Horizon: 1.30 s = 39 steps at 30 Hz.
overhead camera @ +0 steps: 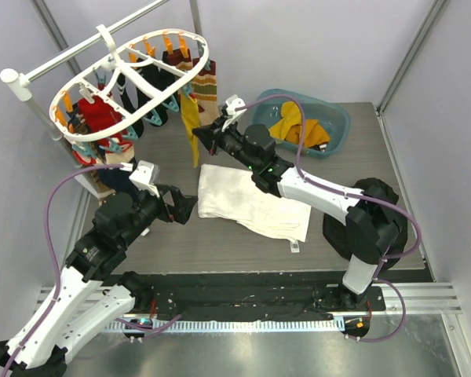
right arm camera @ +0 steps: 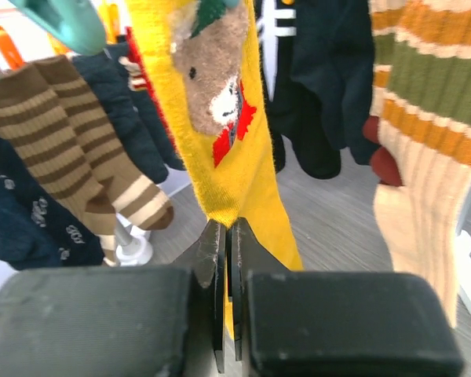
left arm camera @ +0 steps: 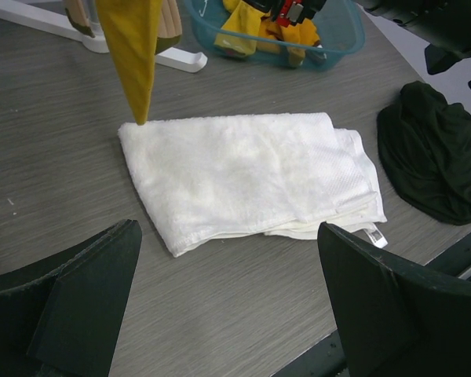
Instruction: Remove the socks clipped to the hanger
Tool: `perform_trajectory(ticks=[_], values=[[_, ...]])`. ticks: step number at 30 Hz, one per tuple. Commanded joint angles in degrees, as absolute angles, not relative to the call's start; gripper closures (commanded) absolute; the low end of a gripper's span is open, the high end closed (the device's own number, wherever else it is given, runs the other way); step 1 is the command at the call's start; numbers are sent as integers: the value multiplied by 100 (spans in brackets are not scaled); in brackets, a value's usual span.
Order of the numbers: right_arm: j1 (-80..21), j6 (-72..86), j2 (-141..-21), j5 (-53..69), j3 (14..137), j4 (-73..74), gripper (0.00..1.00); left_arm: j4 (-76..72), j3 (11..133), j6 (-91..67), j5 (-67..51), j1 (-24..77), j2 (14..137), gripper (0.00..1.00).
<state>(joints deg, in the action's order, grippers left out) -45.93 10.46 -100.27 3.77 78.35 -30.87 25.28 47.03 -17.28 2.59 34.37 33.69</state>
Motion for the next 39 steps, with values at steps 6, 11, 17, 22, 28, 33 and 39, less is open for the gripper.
perform_trajectory(ticks=[6,11,17,22,28,33,39], values=[[-4693,1590,-9255,808,8033,-3156,99,2303,5088,-1731,1151,3428,3621,0],[-4755,1810,-9036,852,8025,-3041,99,2145,5501,-1574,1423,3428,3972,1],[-4790,2030,-8930,967,8024,-2997,99,1591,5739,-1485,1301,3428,4499,3],[-4808,2109,-8868,984,8024,-3032,99,1363,5941,-1459,1204,3428,5000,15],[-4799,2311,-8859,958,7981,-3041,99,1327,5889,-1450,1125,3428,5194,59],[-4808,2443,-8868,879,7989,-2997,99,1239,5748,-1459,1029,3428,5107,87],[-4808,2338,-8868,660,8261,-2340,76,1423,5783,-1468,783,3428,5089,100]])
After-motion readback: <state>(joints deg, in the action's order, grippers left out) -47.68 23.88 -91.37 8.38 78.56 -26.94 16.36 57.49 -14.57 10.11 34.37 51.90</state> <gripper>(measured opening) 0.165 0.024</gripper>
